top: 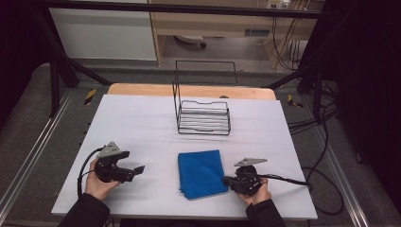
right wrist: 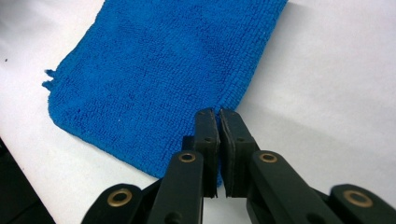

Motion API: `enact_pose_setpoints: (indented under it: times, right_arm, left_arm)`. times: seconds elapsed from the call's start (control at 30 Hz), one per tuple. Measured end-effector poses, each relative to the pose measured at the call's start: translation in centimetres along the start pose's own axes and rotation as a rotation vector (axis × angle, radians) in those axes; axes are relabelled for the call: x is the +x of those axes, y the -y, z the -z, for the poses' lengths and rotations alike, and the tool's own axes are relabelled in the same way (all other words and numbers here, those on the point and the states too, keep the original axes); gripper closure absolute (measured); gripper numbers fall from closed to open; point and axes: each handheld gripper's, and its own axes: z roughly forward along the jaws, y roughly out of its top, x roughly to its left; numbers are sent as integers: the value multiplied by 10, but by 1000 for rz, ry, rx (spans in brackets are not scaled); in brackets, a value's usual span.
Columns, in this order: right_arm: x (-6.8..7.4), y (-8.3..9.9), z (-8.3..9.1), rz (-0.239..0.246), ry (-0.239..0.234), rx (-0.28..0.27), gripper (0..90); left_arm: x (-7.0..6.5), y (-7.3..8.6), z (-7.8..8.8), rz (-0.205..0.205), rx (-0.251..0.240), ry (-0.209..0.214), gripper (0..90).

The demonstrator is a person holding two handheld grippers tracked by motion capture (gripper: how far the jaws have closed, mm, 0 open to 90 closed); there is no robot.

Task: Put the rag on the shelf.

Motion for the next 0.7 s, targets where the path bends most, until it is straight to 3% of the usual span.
enact_pose_setpoints:
  times: [0.03,0.1,0.13,0.27,0.3,0.33,0.37,0.4,0.47,0.53,0.7]
  right_arm:
    - [-2,-1,-1,6,25,-10,792]
    - [-4,-1,-2,17,33,-20,766]
    - [-9,-3,-2,54,30,-46,697]
    - [-19,-6,5,104,-13,-142,550]
    - [-19,-6,5,104,-13,-142,550]
    - [-25,-8,8,147,-26,-191,446]
    - [-25,-8,8,147,-26,-191,446]
    - [-30,-9,11,171,-29,-217,377]
    - [-33,-9,11,175,-34,-232,336]
    - [-41,-10,12,165,-46,-254,194]
    - [-47,-11,12,166,-36,-265,90]
  left_arm:
    - [0,0,0,4,0,-1,85]
    - [-1,0,-1,8,-2,2,85]
    - [-1,-1,-1,3,1,4,85]
    - [-6,-6,-5,3,0,5,85]
    - [-6,-6,-5,3,0,5,85]
    - [-6,-8,-5,6,-5,7,85]
    - [-7,-10,-5,7,-9,8,85]
    - [-9,-13,-5,9,-13,10,85]
    - [-12,-18,-7,12,-24,4,85]
    - [-17,-24,-10,22,-34,7,85]
    - [-32,-38,-24,-6,-8,-13,86]
